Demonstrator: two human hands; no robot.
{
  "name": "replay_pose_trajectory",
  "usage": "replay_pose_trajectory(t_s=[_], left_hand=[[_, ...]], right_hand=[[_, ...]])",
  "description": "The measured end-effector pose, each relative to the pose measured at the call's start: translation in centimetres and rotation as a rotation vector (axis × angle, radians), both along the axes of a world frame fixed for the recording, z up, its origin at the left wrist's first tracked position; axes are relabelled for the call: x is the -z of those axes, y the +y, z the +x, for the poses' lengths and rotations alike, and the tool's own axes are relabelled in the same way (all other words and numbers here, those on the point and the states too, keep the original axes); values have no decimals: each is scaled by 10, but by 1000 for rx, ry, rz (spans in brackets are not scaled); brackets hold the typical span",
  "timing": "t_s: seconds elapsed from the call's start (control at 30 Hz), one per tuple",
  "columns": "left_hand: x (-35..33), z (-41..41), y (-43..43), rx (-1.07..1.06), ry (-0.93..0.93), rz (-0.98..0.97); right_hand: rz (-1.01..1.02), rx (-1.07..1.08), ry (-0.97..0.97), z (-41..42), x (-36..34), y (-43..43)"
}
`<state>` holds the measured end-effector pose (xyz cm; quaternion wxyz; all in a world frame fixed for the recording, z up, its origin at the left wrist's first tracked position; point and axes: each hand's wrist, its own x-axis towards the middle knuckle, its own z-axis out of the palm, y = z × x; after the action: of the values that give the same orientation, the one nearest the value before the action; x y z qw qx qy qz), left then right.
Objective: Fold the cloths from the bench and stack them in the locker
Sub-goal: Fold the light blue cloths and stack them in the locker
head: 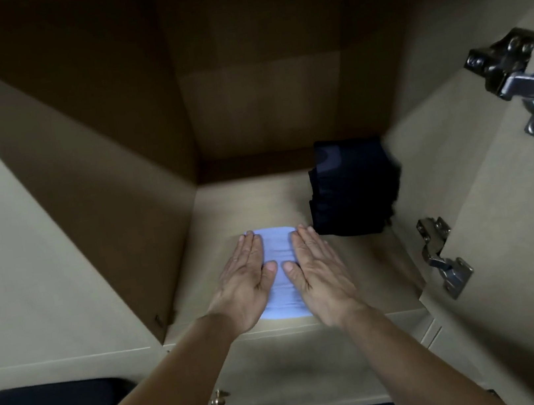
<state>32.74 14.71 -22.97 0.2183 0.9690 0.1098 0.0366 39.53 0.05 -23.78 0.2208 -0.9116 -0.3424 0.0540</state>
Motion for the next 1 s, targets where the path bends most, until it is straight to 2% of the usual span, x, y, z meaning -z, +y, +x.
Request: replay_pose_trajectory(t_s=[0.1,0.2,0.4,0.7,1.0], left_hand=[[-7,-3,-2,-22,6,-11],[-26,-13,-6,-73,-70,-17],[-81,-58,-14,-110,-48,151],[-157,-165,-30,-240,-3,281],[-171,-308,-20,-421,19,310]], right_hand=[[-54,9,8,-1,-6,1],[-48,24,22,-2,-26,0],[-65,53,-63,-32,-83,-12],[-32,2,-165,-120,-175,-32],[-24,-119,-136,-237,-186,-15]])
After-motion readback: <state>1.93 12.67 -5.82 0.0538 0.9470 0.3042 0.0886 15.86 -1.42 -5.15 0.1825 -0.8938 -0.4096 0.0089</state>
